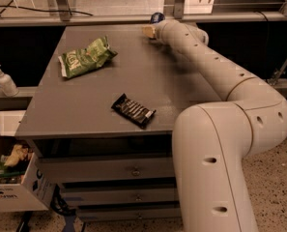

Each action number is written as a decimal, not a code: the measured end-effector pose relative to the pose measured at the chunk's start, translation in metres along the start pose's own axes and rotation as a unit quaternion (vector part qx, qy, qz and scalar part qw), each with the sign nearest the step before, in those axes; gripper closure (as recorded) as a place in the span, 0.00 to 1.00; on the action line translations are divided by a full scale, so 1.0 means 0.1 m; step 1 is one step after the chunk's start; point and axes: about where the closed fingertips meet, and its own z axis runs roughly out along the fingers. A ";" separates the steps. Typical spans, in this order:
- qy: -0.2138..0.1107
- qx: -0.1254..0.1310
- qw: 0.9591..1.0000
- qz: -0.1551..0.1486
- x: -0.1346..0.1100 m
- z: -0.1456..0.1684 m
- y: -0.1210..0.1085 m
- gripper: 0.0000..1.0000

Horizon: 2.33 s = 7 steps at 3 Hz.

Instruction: Pick pepsi can

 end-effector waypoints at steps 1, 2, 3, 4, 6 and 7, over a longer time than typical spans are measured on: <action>0.005 0.008 1.000 0.000 0.05 0.01 -0.04 0.60; 0.009 0.015 1.000 -0.001 0.08 0.00 -0.10 0.83; 0.004 0.014 1.000 0.002 0.02 -0.13 -0.16 1.00; 0.000 -0.001 1.000 0.004 -0.09 -0.38 -0.21 1.00; 0.007 -0.087 0.996 0.006 -0.27 -1.19 -0.08 1.00; 0.014 -0.138 0.990 0.006 -0.30 -1.69 0.03 1.00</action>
Offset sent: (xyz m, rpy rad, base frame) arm -0.0008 -0.0218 -0.0072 -0.0233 0.0142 -0.0525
